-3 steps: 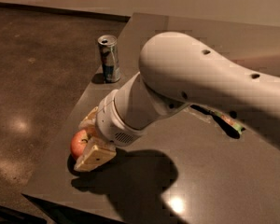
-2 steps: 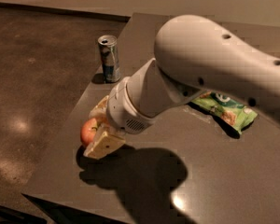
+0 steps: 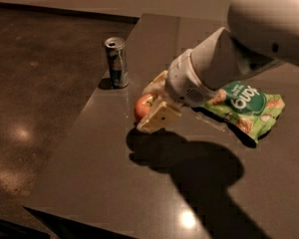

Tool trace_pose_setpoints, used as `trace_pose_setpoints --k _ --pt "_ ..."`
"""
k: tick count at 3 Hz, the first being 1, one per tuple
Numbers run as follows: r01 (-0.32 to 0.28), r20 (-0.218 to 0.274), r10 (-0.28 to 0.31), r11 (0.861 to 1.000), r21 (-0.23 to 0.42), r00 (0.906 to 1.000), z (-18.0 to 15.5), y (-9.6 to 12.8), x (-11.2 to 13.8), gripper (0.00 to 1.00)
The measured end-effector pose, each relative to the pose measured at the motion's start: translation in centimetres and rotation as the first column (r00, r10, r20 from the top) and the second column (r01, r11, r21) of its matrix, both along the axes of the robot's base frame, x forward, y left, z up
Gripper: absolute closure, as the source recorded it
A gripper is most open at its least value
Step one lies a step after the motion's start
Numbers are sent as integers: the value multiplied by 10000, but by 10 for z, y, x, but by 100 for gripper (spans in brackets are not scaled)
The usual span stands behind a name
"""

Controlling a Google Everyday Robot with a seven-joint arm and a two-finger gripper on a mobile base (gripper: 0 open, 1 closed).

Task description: Move apple near green rice chip bag

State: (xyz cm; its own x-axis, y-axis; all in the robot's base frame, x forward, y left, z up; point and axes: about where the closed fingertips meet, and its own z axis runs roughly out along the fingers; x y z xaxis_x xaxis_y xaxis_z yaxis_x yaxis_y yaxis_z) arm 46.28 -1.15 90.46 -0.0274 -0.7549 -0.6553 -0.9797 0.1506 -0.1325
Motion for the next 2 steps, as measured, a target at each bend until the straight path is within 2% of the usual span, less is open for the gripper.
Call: trace_pose_setpoints --k 1,2 --pt "608 -74 -609 9981 -135 9981 -5 -42 20 100" --pt "1031 -185 -1038 9941 -337 9944 -16 -82 28 100"
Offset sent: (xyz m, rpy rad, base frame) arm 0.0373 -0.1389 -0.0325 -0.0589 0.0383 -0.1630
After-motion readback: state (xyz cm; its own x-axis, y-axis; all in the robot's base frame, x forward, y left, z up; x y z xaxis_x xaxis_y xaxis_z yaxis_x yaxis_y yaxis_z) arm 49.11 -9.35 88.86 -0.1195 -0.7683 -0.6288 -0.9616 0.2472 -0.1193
